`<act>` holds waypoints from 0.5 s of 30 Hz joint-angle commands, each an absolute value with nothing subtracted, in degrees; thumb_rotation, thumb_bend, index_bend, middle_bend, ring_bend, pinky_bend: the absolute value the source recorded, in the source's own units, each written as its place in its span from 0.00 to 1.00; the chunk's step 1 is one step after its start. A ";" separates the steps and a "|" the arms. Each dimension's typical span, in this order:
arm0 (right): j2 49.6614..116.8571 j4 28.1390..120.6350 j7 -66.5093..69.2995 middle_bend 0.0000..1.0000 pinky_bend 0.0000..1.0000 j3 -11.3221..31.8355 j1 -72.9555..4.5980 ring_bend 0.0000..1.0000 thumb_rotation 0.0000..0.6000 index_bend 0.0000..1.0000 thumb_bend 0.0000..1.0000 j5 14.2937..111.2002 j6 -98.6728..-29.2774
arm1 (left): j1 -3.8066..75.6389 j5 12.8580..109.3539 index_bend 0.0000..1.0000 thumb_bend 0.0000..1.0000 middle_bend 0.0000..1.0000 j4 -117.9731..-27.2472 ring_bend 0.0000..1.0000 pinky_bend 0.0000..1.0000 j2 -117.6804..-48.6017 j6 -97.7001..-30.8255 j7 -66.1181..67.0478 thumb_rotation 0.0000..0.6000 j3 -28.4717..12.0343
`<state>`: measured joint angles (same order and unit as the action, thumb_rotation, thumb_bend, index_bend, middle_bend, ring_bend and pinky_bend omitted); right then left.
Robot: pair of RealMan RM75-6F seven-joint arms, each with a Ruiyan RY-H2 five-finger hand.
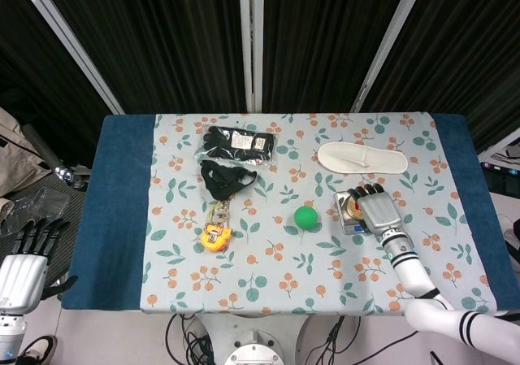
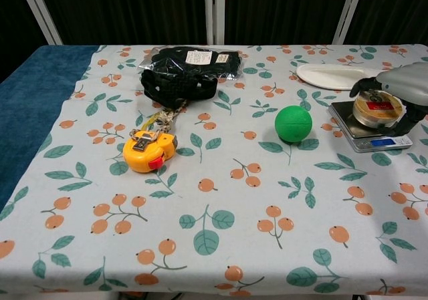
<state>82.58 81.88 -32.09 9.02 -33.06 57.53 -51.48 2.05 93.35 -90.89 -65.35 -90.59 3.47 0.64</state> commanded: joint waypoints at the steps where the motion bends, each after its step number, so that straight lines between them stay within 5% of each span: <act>1: 81.77 82.60 -31.02 0.09 0.07 8.76 -33.15 0.01 1.00 0.05 0.15 57.43 -51.29 | 2.03 93.45 0.11 0.05 0.08 -91.18 0.00 0.02 -65.29 -90.63 2.80 1.00 0.72; 7: 78.77 86.19 -28.05 0.04 0.02 8.41 -32.32 0.00 1.00 0.00 0.14 58.94 -53.03 | 1.96 93.46 0.11 0.05 0.08 -91.11 0.00 0.02 -65.34 -90.77 2.58 1.00 0.71; 15: 68.96 95.07 -20.82 0.01 0.00 2.42 -20.83 0.00 1.00 0.00 0.14 75.39 -72.77 | 1.76 93.85 0.11 0.05 0.08 -91.15 0.00 0.02 -65.49 -91.28 2.89 1.00 0.77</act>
